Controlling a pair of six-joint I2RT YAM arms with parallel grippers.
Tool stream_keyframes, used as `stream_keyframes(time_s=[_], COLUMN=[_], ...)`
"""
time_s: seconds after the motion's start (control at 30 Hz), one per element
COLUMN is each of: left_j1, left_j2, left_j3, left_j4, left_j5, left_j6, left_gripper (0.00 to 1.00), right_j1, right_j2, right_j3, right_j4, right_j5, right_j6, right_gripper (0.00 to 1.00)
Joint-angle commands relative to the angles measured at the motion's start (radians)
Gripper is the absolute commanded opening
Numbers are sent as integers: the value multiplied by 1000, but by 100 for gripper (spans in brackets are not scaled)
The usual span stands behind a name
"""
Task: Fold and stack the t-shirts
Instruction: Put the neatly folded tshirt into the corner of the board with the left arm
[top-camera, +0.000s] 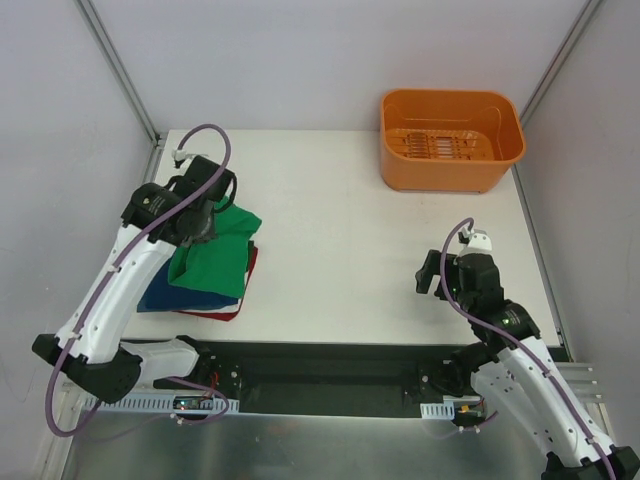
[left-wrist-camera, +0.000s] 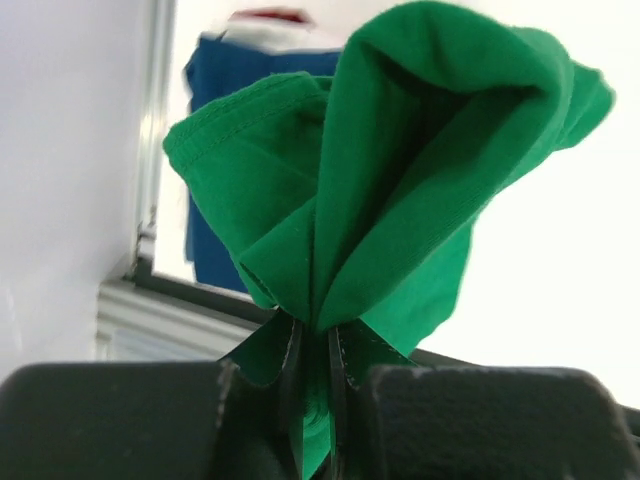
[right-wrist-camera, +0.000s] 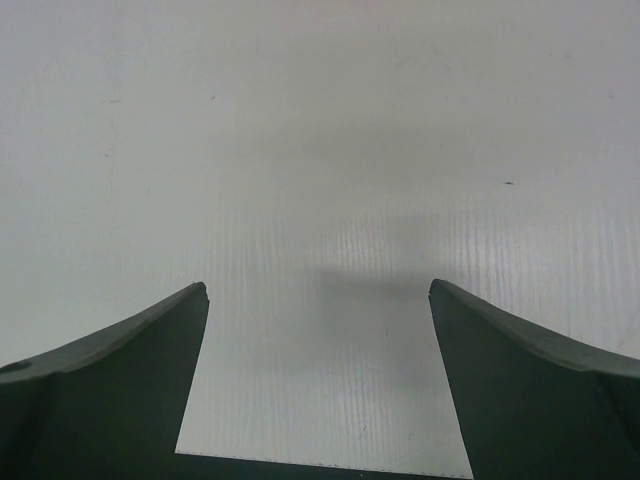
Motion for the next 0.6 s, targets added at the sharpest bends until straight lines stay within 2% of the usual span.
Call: stream_keyframes(time_s=[0.0, 0.07, 0.1, 0.13, 0.23, 0.33, 0.5, 0.53, 0.57], left_j1=[65, 100, 115, 137, 215, 292, 402, 427, 435], left_j2=[65, 86, 118, 138, 220, 278, 338, 335, 330], left_j3=[-128, -162, -174, -180, -183, -234, -211, -213, -213], left_j4=[-131, -120, -111, -90, -68, 51, 79, 90, 94], left_j5=[-162, -217, -251, -255, -303, -320, -279, -271, -256], left_j6=[-111, -157, -162, -154, -172, -117, -111, -102, -99], left_gripper=[0, 1, 11, 12, 0, 0, 1, 8, 38], right_j1=[-1, -3, -1, -3, -1, -1, -3, -3, -3], right_j2=[7, 5, 2, 1, 1, 1, -10, -13, -18], right_j3=[6, 4, 7, 6, 6, 6, 7, 7, 9], right_j4=[19, 14, 14, 14, 14, 11, 6, 5, 3], right_j5=[12, 18, 25, 23, 26, 25, 23, 23, 23], right_j6=[12, 12, 14, 14, 12, 14, 11, 11, 11], right_gripper=[97, 97, 97, 97, 97, 97, 97, 97, 97])
